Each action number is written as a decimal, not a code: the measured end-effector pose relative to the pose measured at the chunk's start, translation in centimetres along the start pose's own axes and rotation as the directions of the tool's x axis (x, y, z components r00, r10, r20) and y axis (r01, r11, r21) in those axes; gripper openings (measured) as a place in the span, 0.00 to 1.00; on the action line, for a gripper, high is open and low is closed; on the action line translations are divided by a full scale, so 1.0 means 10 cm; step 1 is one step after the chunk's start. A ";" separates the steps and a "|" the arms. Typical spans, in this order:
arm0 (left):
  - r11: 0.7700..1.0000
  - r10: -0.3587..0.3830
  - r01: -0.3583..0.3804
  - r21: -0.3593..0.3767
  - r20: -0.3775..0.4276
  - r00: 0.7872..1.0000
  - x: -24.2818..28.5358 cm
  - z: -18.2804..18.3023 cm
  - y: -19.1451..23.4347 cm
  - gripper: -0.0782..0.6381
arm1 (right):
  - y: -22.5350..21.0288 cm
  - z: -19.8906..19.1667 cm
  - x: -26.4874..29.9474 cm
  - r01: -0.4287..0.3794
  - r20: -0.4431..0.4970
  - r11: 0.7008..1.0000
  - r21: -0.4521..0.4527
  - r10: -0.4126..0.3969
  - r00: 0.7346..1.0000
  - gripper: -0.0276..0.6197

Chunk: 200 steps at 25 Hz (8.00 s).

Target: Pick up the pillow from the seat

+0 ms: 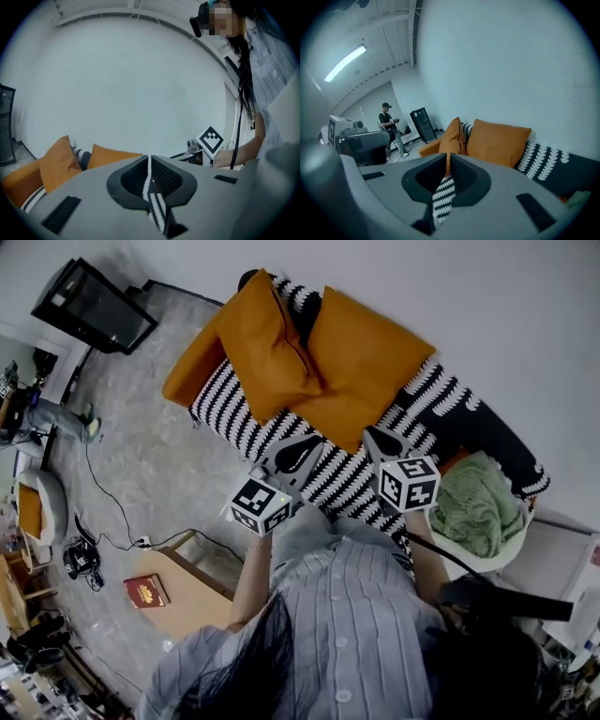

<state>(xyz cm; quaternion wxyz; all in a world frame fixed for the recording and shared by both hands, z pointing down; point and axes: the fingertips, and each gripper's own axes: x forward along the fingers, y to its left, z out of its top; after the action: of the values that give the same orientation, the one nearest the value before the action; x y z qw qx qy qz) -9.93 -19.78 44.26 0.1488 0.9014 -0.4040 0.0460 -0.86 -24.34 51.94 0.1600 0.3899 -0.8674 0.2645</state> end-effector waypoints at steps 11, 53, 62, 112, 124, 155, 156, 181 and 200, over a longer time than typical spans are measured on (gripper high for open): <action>0.999 -0.029 0.031 0.015 -0.096 0.995 0.29 -0.13 0.29 0.13 | -0.41 -0.18 -0.07 0.074 -0.004 0.993 0.094 -0.074 0.997 0.10; 0.976 -0.213 0.212 -0.041 -0.334 0.918 2.53 -0.43 3.20 0.21 | -2.49 0.31 1.05 0.396 -0.089 0.870 0.295 -0.388 0.918 0.10; 0.975 -0.218 0.210 -0.067 -0.414 0.884 2.98 -0.66 3.62 0.32 | -2.91 0.30 1.16 0.374 -0.068 0.830 0.413 -0.382 0.922 0.17; 0.907 -0.285 0.123 -0.403 -0.373 0.883 3.11 -1.10 3.59 0.46 | -2.96 -0.06 1.45 0.228 -0.082 0.731 0.643 -0.230 0.970 0.24; 0.913 -0.271 0.137 -0.385 -0.320 0.908 2.63 -0.93 3.31 0.45 | -2.47 -0.13 1.05 0.194 0.006 0.748 0.635 -0.256 0.967 0.23; 0.929 -0.255 0.225 -0.294 -0.071 0.964 2.08 0.21 1.78 0.40 | -1.92 0.88 -0.84 0.366 0.243 0.853 0.371 -0.470 0.849 0.22; 0.927 -0.256 0.232 -0.294 -0.044 0.966 2.06 0.31 1.73 0.40 | -1.91 0.96 -0.91 0.363 0.261 0.857 0.366 -0.469 0.844 0.22; 0.962 -0.138 0.171 -0.211 0.162 0.977 1.01 1.02 0.90 0.39 | -1.31 1.51 -1.78 0.311 0.450 0.936 0.162 -0.351 0.821 0.22; 0.948 0.063 0.026 -0.316 0.269 0.961 -0.06 0.82 0.71 0.36 | -0.86 1.20 -1.66 0.093 0.442 0.981 0.169 -0.160 0.883 0.21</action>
<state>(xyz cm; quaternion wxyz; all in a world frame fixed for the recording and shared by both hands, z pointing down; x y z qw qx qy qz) -15.97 -26.34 37.95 0.2333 0.8595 -0.4315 -0.1438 15.50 -26.28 37.10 -0.0579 0.5072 -0.8322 0.2167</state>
